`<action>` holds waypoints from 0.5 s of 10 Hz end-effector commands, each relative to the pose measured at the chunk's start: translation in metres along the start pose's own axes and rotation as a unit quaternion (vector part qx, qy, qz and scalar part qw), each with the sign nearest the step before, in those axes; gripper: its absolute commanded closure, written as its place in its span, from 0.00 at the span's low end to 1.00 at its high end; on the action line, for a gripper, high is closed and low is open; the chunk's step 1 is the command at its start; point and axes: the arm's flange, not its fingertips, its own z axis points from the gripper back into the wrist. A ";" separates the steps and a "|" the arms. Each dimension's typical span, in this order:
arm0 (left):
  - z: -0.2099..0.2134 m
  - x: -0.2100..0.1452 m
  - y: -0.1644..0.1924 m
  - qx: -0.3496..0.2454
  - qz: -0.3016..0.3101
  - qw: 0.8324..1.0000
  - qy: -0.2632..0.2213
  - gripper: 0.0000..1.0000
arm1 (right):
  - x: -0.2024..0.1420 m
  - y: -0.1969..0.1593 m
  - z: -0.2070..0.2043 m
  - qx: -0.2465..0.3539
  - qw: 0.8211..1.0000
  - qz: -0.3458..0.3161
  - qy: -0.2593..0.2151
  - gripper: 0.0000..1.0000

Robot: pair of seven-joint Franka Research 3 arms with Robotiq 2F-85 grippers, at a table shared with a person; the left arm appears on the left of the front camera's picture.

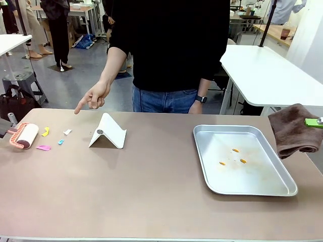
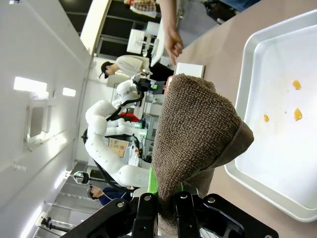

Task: Clean the surface of the table.
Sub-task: If a person points to the right, clean the right side of the table with your right hand, and if they point to the left, clean the left side with your left hand.

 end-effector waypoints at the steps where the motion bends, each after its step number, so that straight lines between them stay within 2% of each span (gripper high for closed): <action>1: -0.005 -0.001 -0.003 0.017 -0.004 1.000 -0.003 0.77 | 0.000 0.002 0.001 -0.001 1.000 0.002 0.000 1.00; 5: -0.036 0.002 -0.008 0.030 -0.010 0.999 0.026 0.77 | 0.000 0.002 0.001 -0.001 1.000 0.002 0.000 1.00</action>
